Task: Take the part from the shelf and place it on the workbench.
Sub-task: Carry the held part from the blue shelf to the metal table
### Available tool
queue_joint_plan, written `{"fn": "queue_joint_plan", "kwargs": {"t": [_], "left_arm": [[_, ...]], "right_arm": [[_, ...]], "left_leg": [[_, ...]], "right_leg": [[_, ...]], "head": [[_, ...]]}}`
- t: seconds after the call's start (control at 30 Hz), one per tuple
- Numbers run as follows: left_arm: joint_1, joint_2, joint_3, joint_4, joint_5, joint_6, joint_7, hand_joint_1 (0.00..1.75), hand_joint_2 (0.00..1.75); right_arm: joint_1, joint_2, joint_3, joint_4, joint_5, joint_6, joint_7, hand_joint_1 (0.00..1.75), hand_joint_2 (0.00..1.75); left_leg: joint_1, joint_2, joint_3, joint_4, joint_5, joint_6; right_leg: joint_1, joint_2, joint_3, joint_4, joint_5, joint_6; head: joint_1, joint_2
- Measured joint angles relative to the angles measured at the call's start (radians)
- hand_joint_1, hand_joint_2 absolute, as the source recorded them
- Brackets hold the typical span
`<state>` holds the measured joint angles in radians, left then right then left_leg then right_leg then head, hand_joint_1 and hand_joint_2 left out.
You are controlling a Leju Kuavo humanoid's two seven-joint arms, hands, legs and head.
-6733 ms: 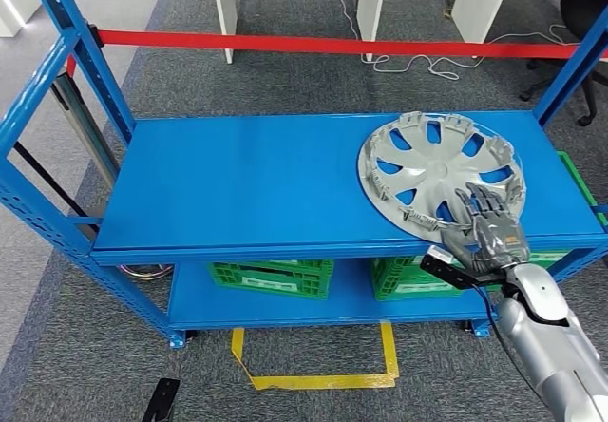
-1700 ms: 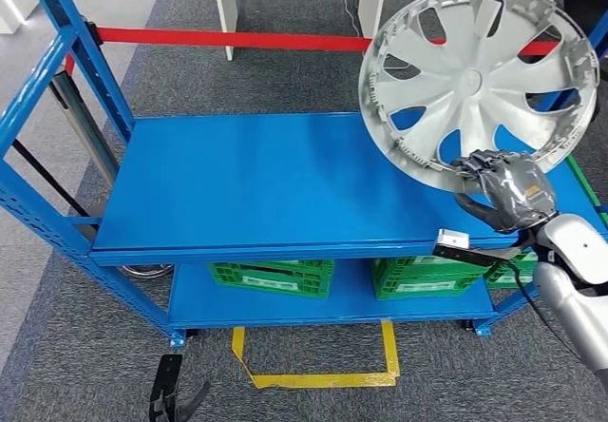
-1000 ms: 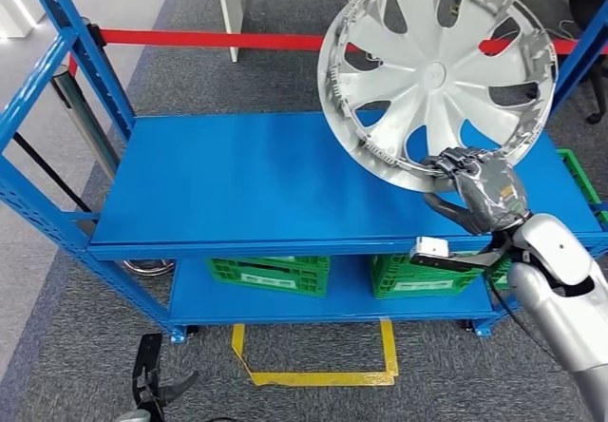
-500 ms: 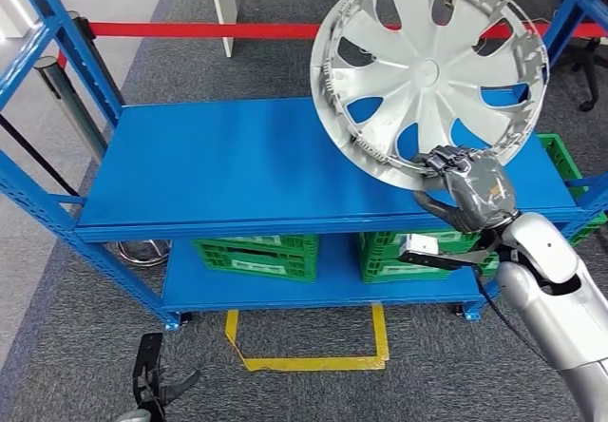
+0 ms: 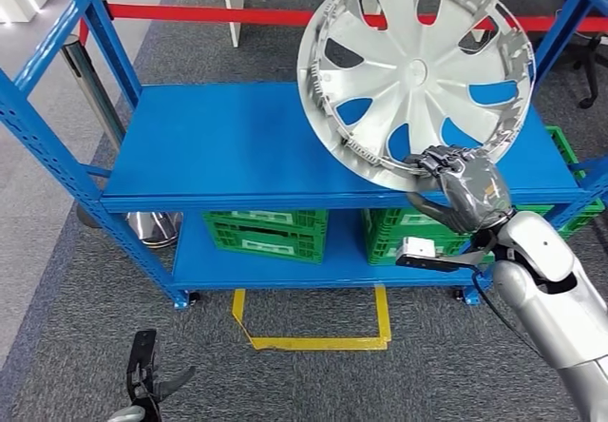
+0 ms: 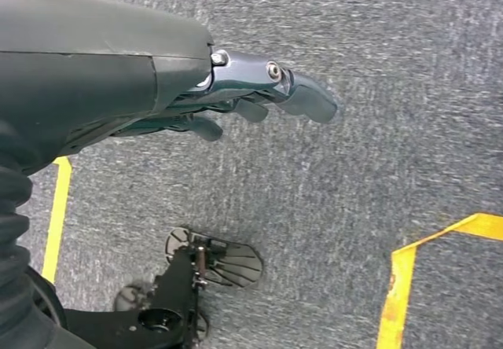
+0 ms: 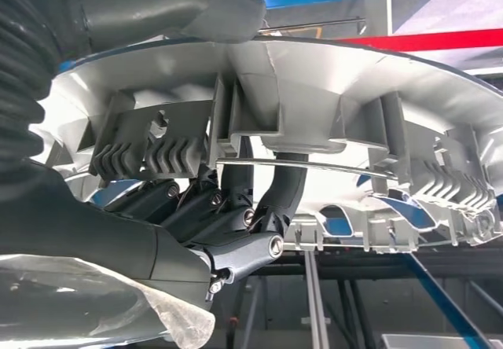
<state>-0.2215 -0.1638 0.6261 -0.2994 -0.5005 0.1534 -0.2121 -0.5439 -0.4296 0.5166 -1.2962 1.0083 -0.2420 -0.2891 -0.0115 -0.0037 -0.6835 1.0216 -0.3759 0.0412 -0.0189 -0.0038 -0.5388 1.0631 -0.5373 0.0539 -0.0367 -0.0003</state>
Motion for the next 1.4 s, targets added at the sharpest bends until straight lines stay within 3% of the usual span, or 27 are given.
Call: {"fn": "queue_joint_plan", "kwargs": {"t": [0.07, 0.13, 0.17, 0.23, 0.3, 0.33, 0.37, 0.4, 0.47, 0.53, 0.57, 0.6, 0.67, 0.77, 0.8, 0.9, 0.97, 1.03, 1.1, 1.17, 1.2, 1.23, 1.27, 1.33, 1.37, 1.4], "left_arm": [[0.001, 0.001, -0.001, -0.001, 0.000, 0.001, 0.006, 0.00, 1.75], [0.001, 0.004, -0.002, -0.001, 0.002, -0.001, 0.014, 0.00, 1.75], [0.002, 0.006, -0.002, -0.001, 0.004, -0.003, 0.017, 0.00, 1.75], [0.000, 0.007, -0.002, -0.002, 0.008, -0.010, 0.017, 0.00, 1.75], [0.000, 0.006, -0.003, -0.002, 0.010, -0.012, 0.015, 0.00, 1.75], [0.006, 0.006, -0.007, -0.001, 0.010, -0.010, 0.002, 0.00, 1.75], [0.018, 0.005, -0.013, 0.002, 0.012, -0.006, -0.024, 0.00, 1.75], [0.037, 0.005, -0.019, 0.007, 0.016, -0.001, -0.062, 0.00, 1.75], [0.085, 0.003, -0.030, 0.022, 0.026, 0.008, -0.144, 0.00, 1.75], [0.127, -0.001, -0.033, 0.033, 0.031, 0.014, -0.178, 0.00, 1.75], [0.140, -0.002, -0.035, 0.037, 0.032, 0.016, -0.178, 0.00, 1.75], [0.148, -0.004, -0.035, 0.040, 0.032, 0.018, -0.174, 0.00, 1.75], [0.154, -0.005, -0.036, 0.046, 0.032, 0.019, -0.165, 0.00, 1.75], [0.156, -0.005, -0.036, 0.049, 0.032, 0.019, -0.161, 0.00, 1.75], [0.156, -0.005, -0.036, 0.049, 0.032, 0.019, -0.161, 0.00, 1.75], [0.156, -0.006, -0.036, 0.050, 0.032, 0.019, -0.161, 0.00, 1.75], [0.157, -0.006, -0.036, 0.051, 0.032, 0.019, -0.160, 0.00, 1.75], [0.159, -0.006, -0.036, 0.054, 0.034, 0.016, -0.158, 0.00, 1.75], [0.163, -0.005, -0.036, 0.055, 0.038, 0.012, -0.157, 0.00, 1.75], [0.166, -0.003, -0.036, 0.057, 0.039, 0.006, -0.153, 0.00, 1.75], [0.169, -0.002, -0.036, 0.059, 0.040, 0.002, -0.147, 0.00, 1.75], [0.173, -0.001, -0.035, 0.060, 0.040, -0.003, -0.140, 0.00, 1.75], [0.176, 0.000, -0.035, 0.061, 0.040, -0.006, -0.132, 0.00, 1.75], [0.180, 0.001, -0.035, 0.063, 0.040, -0.009, -0.122, 0.00, 1.75], [0.180, 0.001, -0.035, 0.063, 0.040, -0.009, -0.120, 0.00, 1.75], [0.181, 0.002, -0.035, 0.063, 0.040, -0.008, -0.119, 0.00, 1.75]], "right_arm": [[0.000, 0.002, 0.001, -0.002, -0.007, 0.004, -0.004, 1.75, 1.75], [-0.002, 0.009, 0.003, -0.002, -0.016, 0.012, -0.009, 1.75, 1.75], [-0.005, 0.014, 0.005, -0.002, -0.018, 0.015, -0.010, 1.75, 1.75], [-0.013, 0.024, 0.010, -0.002, -0.023, 0.023, -0.013, 1.75, 1.75], [-0.014, 0.028, 0.013, -0.003, -0.031, 0.030, -0.011, 1.75, 1.75], [-0.008, 0.024, 0.012, -0.009, -0.041, 0.030, -0.005, 1.75, 1.75], [0.008, 0.013, 0.008, -0.025, -0.057, 0.029, 0.001, 1.75, 1.75], [0.033, -0.006, -0.001, -0.049, -0.078, 0.027, 0.005, 1.75, 1.75], [0.102, -0.057, -0.039, -0.111, -0.118, 0.023, -0.002, 1.75, 1.75], [0.162, -0.102, -0.089, -0.163, -0.134, 0.023, -0.013, 1.75, 1.75], [0.183, -0.115, -0.111, -0.181, -0.133, 0.024, -0.017, 1.75, 1.75], [0.199, -0.123, -0.129, -0.194, -0.131, 0.025, -0.021, 1.75, 1.75], [0.221, -0.131, -0.150, -0.211, -0.126, 0.028, -0.027, 1.75, 1.75], [0.243, -0.138, -0.161, -0.226, -0.121, 0.033, -0.035, 1.75, 1.75], [0.245, -0.139, -0.163, -0.228, -0.120, 0.033, -0.036, 1.75, 1.75], [0.246, -0.139, -0.163, -0.229, -0.120, 0.034, -0.036, 1.75, 1.75], [0.247, -0.140, -0.165, -0.231, -0.120, 0.036, -0.038, 1.75, 1.75], [0.244, -0.140, -0.171, -0.234, -0.120, 0.041, -0.046, 1.75, 1.75], [0.236, -0.140, -0.174, -0.235, -0.120, 0.043, -0.053, 1.75, 1.75], [0.233, -0.140, -0.175, -0.234, -0.122, 0.043, -0.055, 1.75, 1.75], [0.233, -0.139, -0.174, -0.234, -0.124, 0.043, -0.056, 1.75, 1.75], [0.232, -0.139, -0.174, -0.233, -0.125, 0.043, -0.057, 1.75, 1.75], [0.232, -0.138, -0.174, -0.232, -0.126, 0.043, -0.059, 1.75, 1.75], [0.232, -0.136, -0.173, -0.231, -0.129, 0.043, -0.060, 1.75, 1.75], [0.232, -0.135, -0.173, -0.229, -0.130, 0.044, -0.060, 1.75, 1.75], [0.232, -0.135, -0.172, -0.227, -0.130, 0.044, -0.060, 1.75, 1.75]], "left_leg": [[-0.002, -0.001, -0.011, 0.006, 0.016, -0.011], [-0.001, -0.002, -0.018, 0.007, 0.024, -0.021], [0.000, -0.002, -0.025, 0.018, 0.008, -0.027], [0.006, -0.002, -0.049, 0.100, -0.081, -0.042], [0.013, -0.001, -0.073, 0.236, -0.174, -0.052], [0.015, -0.001, -0.073, 0.287, -0.191, -0.054], [0.017, -0.001, -0.061, 0.309, -0.186, -0.054], [0.017, -0.001, -0.034, 0.300, -0.166, -0.052], [0.018, -0.002, 0.066, 0.191, -0.133, -0.045], [0.014, -0.006, 0.165, 0.049, -0.150, -0.036], [0.011, -0.008, 0.188, 0.006, -0.163, -0.032], [0.006, -0.008, 0.191, -0.015, -0.165, -0.026], [0.003, -0.003, 0.178, -0.024, -0.144, -0.009], [0.000, 0.003, 0.153, -0.030, -0.114, 0.015], [-0.001, 0.003, 0.148, -0.029, -0.110, 0.018], [-0.002, 0.003, 0.143, -0.029, -0.106, 0.019], [-0.005, 0.003, 0.122, -0.029, -0.089, 0.021], [-0.012, 0.003, 0.068, -0.020, -0.048, 0.019], [-0.016, 0.003, 0.026, -0.010, -0.011, 0.011], [-0.016, 0.006, 0.017, -0.008, 0.003, 0.001], [-0.015, 0.006, 0.013, -0.006, -0.001, -0.005], [-0.014, 0.006, 0.008, 0.008, -0.023, -0.013], [-0.012, 0.005, -0.002, 0.041, -0.063, -0.021], [-0.001, 0.004, -0.030, 0.158, -0.161, -0.036], [0.004, 0.004, -0.041, 0.220, -0.189, -0.041], [0.008, 0.004, -0.043, 0.261, -0.193, -0.044]], "right_leg": [[0.005, 0.002, 0.024, -0.043, -0.010, -0.009], [0.004, 0.002, 0.009, -0.042, 0.005, -0.025], [0.002, 0.001, 0.000, -0.042, 0.015, -0.035], [-0.002, -0.002, -0.023, -0.044, 0.038, -0.050], [-0.002, -0.002, -0.050, -0.043, 0.061, -0.053], [-0.002, -0.001, -0.065, -0.043, 0.072, -0.051], [-0.001, -0.001, -0.077, -0.043, 0.081, -0.049], [-0.001, -0.002, -0.089, -0.042, 0.090, -0.045], [0.000, -0.005, -0.105, -0.042, 0.104, -0.035], [0.000, -0.008, -0.116, -0.042, 0.120, -0.023], [-0.001, -0.009, -0.120, -0.045, 0.131, -0.016], [-0.004, -0.009, -0.124, -0.050, 0.143, -0.009], [-0.011, -0.006, -0.136, -0.052, 0.144, 0.000], [-0.012, -0.002, -0.170, 0.026, 0.040, 0.001], [-0.011, -0.002, -0.177, 0.051, 0.014, 0.001], [-0.011, -0.001, -0.183, 0.080, -0.006, 0.001], [-0.007, 0.000, -0.186, 0.145, -0.022, -0.001], [0.004, 0.000, -0.072, 0.088, -0.010, -0.012], [0.015, 0.000, 0.060, -0.055, -0.008, -0.022], [0.016, 0.001, 0.067, -0.090, -0.018, -0.028], [0.014, 0.002, 0.059, -0.090, -0.012, -0.034], [0.011, 0.004, 0.051, -0.092, -0.004, -0.042], [0.008, 0.006, 0.045, -0.093, 0.006, -0.048], [0.007, 0.016, 0.028, -0.091, 0.027, -0.053], [0.006, 0.022, 0.017, -0.089, 0.037, -0.052], [0.006, 0.029, 0.005, -0.087, 0.046, -0.049]], "head": [[0.000, 0.000], [0.000, 0.000], [-0.002, 0.000], [-0.007, 0.000], [-0.009, 0.000], [-0.010, 0.000], [-0.011, 0.000], [-0.012, 0.000], [-0.014, 0.000], [-0.012, 0.000], [-0.011, 0.000], [-0.011, 0.000], [-0.012, 0.000], [-0.008, 0.000], [-0.007, 0.000], [-0.007, 0.000], [-0.007, 0.000], [-0.006, 0.000], [-0.005, 0.000], [-0.005, 0.000], [-0.005, 0.000], [-0.006, 0.000], [-0.006, 0.000], [-0.007, 0.000], [-0.007, 0.000], [-0.007, 0.000]]}}
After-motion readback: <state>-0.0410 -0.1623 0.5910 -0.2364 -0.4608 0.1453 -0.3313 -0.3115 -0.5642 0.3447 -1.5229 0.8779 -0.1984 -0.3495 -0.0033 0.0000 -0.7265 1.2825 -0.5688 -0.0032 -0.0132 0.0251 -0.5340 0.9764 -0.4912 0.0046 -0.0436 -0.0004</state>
